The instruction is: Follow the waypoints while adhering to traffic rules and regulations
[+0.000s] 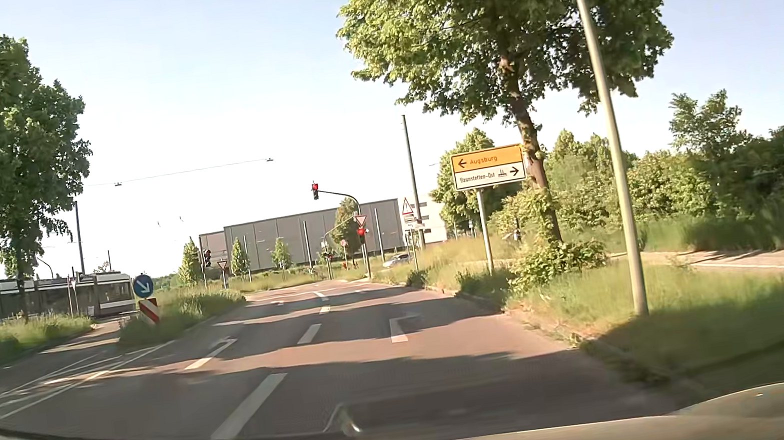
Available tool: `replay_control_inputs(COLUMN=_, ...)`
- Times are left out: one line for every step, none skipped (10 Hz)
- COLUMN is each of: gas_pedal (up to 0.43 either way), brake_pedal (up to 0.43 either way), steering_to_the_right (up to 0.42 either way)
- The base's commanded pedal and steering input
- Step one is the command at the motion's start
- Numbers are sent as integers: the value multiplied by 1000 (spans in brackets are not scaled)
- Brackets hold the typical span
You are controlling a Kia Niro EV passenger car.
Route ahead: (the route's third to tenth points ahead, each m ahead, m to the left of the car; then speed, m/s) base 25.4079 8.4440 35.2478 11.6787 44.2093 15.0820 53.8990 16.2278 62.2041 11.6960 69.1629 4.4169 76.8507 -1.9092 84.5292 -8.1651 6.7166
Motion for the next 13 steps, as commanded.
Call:
replay_control_inputs(gas_pedal=0, brake_pedal=98, steering_to_the_right=-36)
replay_control_inputs(gas_pedal=0, brake_pedal=98, steering_to_the_right=-33)
replay_control_inputs(gas_pedal=0, brake_pedal=104, steering_to_the_right=-32)
replay_control_inputs(gas_pedal=0, brake_pedal=110, steering_to_the_right=-31)
replay_control_inputs(gas_pedal=0, brake_pedal=104, steering_to_the_right=-31)
replay_control_inputs(gas_pedal=0, brake_pedal=104, steering_to_the_right=-31)
replay_control_inputs(gas_pedal=0, brake_pedal=104, steering_to_the_right=-31)
replay_control_inputs(gas_pedal=0, brake_pedal=79, steering_to_the_right=-31)
replay_control_inputs(gas_pedal=0, brake_pedal=43, steering_to_the_right=-31)
replay_control_inputs(gas_pedal=0, brake_pedal=37, steering_to_the_right=-31)
replay_control_inputs(gas_pedal=0, brake_pedal=37, steering_to_the_right=-31)
replay_control_inputs(gas_pedal=0, brake_pedal=43, steering_to_the_right=-31)
replay_control_inputs(gas_pedal=0, brake_pedal=49, steering_to_the_right=-32)
